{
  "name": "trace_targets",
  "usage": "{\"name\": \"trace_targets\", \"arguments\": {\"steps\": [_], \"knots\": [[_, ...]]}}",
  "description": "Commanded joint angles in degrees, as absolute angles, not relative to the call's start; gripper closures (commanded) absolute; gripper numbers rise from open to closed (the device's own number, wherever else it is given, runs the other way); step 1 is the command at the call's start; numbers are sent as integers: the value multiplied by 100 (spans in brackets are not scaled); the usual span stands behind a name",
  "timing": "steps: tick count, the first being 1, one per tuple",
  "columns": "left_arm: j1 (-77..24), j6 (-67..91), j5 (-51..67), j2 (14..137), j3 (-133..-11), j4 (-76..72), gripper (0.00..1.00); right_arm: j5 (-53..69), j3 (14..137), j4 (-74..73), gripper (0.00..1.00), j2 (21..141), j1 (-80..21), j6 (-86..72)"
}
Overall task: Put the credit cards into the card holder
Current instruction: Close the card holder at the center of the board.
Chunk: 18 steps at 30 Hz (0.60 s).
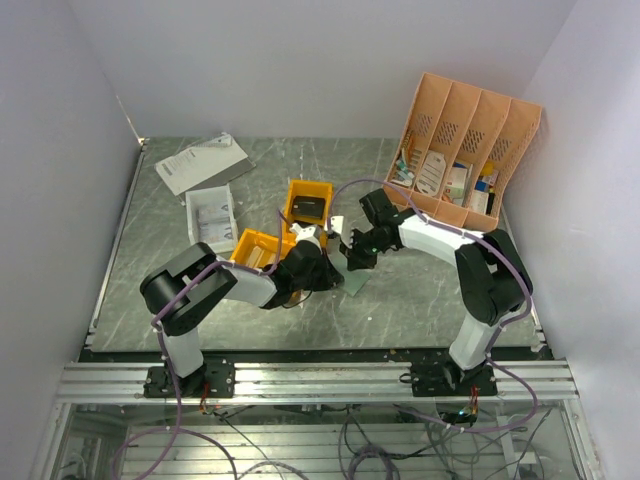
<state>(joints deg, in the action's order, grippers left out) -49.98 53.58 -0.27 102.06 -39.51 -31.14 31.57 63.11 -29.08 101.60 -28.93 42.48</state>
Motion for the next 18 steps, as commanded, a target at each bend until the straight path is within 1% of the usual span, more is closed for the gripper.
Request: {"name": "trace_targets", "arguments": {"steps": [1, 18], "knots": [[-4948, 5339, 70, 10259, -3817, -3173, 93, 2992, 6155, -2864, 100, 10048, -3014, 4373], [-4926, 5352, 137, 10283, -3814, -3225, 93, 2726, 6004, -2874, 100, 9893, -3085, 4507]]}}
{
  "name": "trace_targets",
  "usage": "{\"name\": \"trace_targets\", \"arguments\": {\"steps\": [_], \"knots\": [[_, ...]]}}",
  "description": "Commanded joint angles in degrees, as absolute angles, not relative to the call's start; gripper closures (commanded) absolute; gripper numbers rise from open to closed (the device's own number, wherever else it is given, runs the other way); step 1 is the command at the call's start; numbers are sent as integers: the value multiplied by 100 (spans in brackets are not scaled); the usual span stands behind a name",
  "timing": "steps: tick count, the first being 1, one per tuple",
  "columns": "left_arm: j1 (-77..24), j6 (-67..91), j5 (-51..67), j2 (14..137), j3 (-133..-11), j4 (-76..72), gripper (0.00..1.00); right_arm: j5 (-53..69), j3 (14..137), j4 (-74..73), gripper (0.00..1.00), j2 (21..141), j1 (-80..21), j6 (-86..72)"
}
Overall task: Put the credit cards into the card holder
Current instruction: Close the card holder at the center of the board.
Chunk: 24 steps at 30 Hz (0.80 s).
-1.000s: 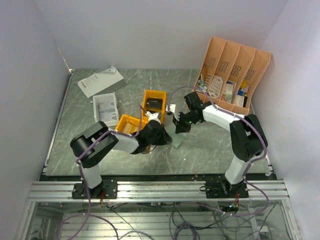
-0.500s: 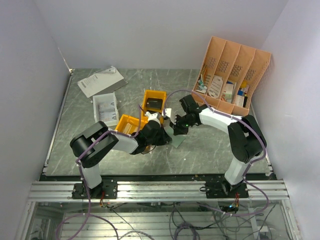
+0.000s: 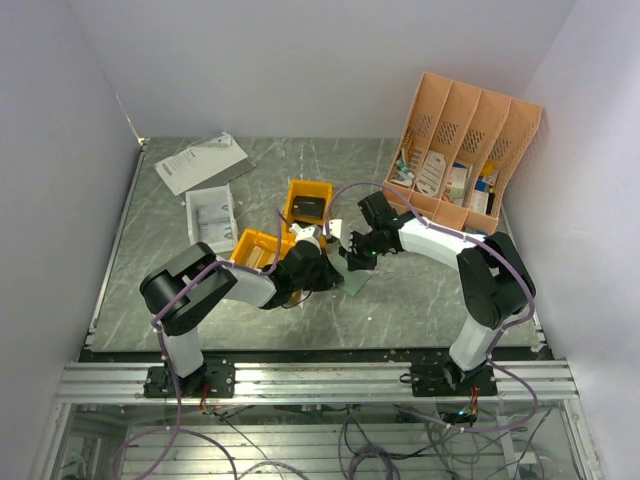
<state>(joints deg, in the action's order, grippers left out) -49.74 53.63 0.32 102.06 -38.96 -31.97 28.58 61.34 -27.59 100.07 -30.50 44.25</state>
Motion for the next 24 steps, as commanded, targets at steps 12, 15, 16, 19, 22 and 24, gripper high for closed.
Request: {"name": "trace_targets", "arguments": {"steps": [12, 15, 16, 19, 22, 24], "knots": [[-4923, 5361, 144, 10290, -3806, -3224, 93, 2448, 5781, -2611, 100, 9797, -3355, 4492], [-4925, 5369, 141, 10292, -3790, -3242, 93, 2342, 5609, -2542, 100, 9827, -3400, 4458], [-4922, 5374, 142, 10287, -3788, -3243, 93, 2298, 5598, -2528, 100, 9838, -3416, 4464], [-4920, 5385, 136, 10273, -3772, -3250, 93, 2200, 5514, -2520, 100, 9831, -3456, 4517], [-4881, 5415, 170, 10266, -3717, -3351, 93, 2031, 5346, -2530, 100, 9711, -3551, 4648], [-4863, 5458, 212, 10281, -3672, -3452, 93, 1902, 5194, -2519, 100, 9605, -3646, 4771]]}}
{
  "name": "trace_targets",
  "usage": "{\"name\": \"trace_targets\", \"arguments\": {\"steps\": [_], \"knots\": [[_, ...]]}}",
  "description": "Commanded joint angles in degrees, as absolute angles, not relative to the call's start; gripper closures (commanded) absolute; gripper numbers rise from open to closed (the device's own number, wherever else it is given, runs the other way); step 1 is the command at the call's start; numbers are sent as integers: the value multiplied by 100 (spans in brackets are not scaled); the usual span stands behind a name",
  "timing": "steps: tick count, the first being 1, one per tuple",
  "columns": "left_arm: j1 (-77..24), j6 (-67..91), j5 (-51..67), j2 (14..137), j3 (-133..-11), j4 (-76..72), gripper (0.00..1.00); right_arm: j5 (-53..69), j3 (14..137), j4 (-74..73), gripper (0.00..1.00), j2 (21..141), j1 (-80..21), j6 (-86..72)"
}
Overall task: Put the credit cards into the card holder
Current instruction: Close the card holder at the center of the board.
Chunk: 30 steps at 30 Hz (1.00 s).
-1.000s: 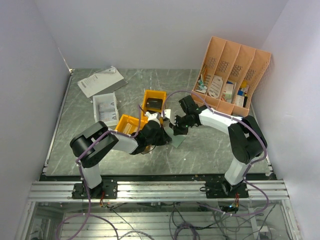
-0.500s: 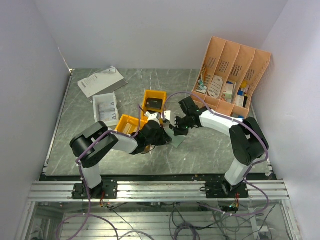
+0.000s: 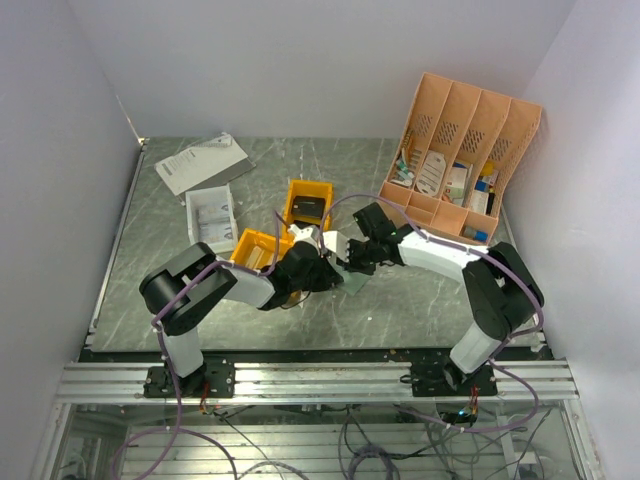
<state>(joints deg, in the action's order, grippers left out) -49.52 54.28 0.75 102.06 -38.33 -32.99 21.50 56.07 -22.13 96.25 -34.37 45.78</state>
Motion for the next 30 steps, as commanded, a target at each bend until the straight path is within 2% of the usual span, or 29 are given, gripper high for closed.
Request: {"name": "trace_targets", "arguments": {"steps": [1, 21, 30], "knots": [[-4846, 5484, 239, 10290, -3647, -3500, 93, 1833, 5109, -2502, 100, 9555, -3712, 4829], [-4480, 5964, 821, 10546, -3265, -4681, 93, 1483, 4462, -2850, 100, 9734, -4324, 5275], [-4400, 5973, 909, 10410, -3235, -4661, 93, 1514, 4442, -3036, 100, 10032, -4426, 5332]]}}
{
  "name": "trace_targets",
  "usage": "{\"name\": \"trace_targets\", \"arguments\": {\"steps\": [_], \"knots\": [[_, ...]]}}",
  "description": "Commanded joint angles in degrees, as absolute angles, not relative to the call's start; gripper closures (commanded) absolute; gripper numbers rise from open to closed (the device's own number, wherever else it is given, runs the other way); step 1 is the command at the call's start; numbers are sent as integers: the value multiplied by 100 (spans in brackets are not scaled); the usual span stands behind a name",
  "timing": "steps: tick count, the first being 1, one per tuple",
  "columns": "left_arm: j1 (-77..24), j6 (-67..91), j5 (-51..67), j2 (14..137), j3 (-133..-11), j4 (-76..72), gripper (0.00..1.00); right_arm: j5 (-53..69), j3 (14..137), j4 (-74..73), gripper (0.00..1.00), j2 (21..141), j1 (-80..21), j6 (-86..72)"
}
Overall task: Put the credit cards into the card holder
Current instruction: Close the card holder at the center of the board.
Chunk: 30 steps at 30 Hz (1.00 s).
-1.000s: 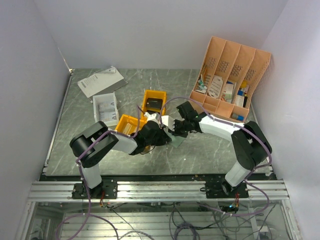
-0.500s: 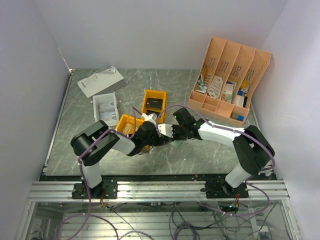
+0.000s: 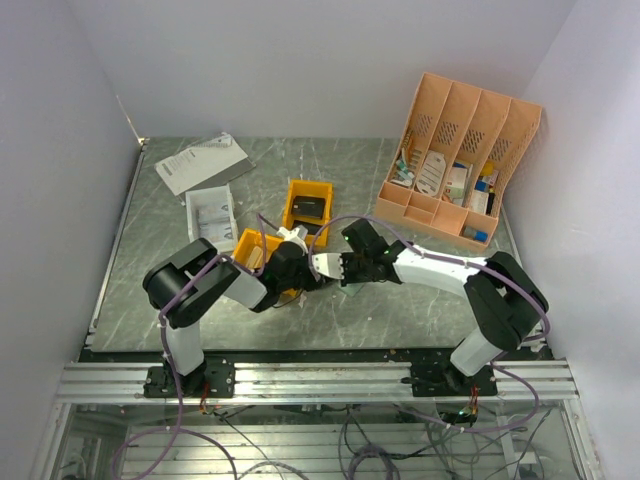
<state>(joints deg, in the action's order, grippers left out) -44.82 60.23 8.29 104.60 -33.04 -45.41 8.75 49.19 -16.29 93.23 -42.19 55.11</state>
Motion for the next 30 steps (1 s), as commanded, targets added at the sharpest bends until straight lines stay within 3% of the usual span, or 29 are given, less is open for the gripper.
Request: {"name": "trace_targets", "arguments": {"steps": [1, 18, 22, 30], "knots": [[-4389, 5964, 906, 10374, -3227, -4632, 93, 1515, 4439, -3070, 100, 10069, -4450, 5335], [-4194, 5946, 1214, 10329, -3247, -4601, 93, 1349, 4282, -3136, 100, 10341, -4735, 5280], [-4196, 5796, 1189, 10121, -3318, -4256, 93, 1522, 4576, -2973, 80, 10036, -4471, 4995], [-4198, 5581, 1109, 9773, -3422, -3696, 93, 2107, 5314, -3150, 69, 9721, -4236, 4612]]}}
